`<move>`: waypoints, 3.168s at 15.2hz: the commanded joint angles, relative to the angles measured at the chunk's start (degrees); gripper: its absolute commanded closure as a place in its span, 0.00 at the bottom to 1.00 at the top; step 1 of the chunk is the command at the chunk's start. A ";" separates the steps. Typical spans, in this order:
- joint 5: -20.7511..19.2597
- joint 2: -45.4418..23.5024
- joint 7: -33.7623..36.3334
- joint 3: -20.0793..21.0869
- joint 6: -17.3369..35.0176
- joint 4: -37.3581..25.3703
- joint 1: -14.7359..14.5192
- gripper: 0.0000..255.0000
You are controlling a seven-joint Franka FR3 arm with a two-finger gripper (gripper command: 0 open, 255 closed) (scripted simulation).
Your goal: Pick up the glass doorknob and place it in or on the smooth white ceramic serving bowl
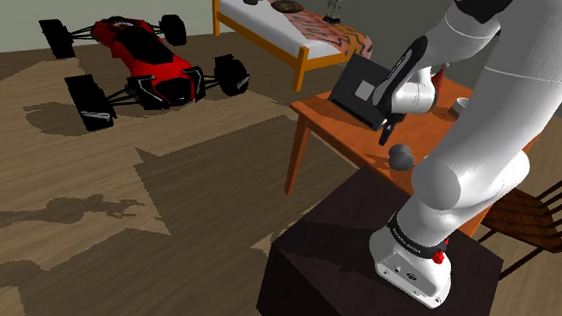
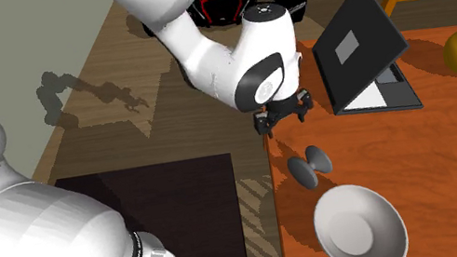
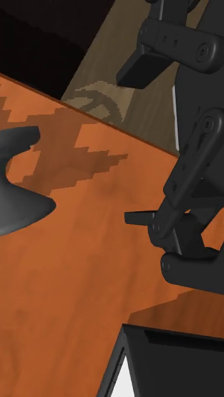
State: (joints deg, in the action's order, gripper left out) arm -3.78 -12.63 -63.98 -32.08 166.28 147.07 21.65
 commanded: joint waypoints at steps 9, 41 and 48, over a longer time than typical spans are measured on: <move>-1.08 -3.18 -9.46 5.36 17.14 8.96 13.83 0.00; -4.04 2.13 -8.32 -3.42 11.73 9.01 6.29 1.00; -19.36 10.56 2.07 -17.37 4.07 8.91 -4.41 1.00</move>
State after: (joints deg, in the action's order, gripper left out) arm -20.40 -3.40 -63.76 -48.00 171.65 156.15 18.24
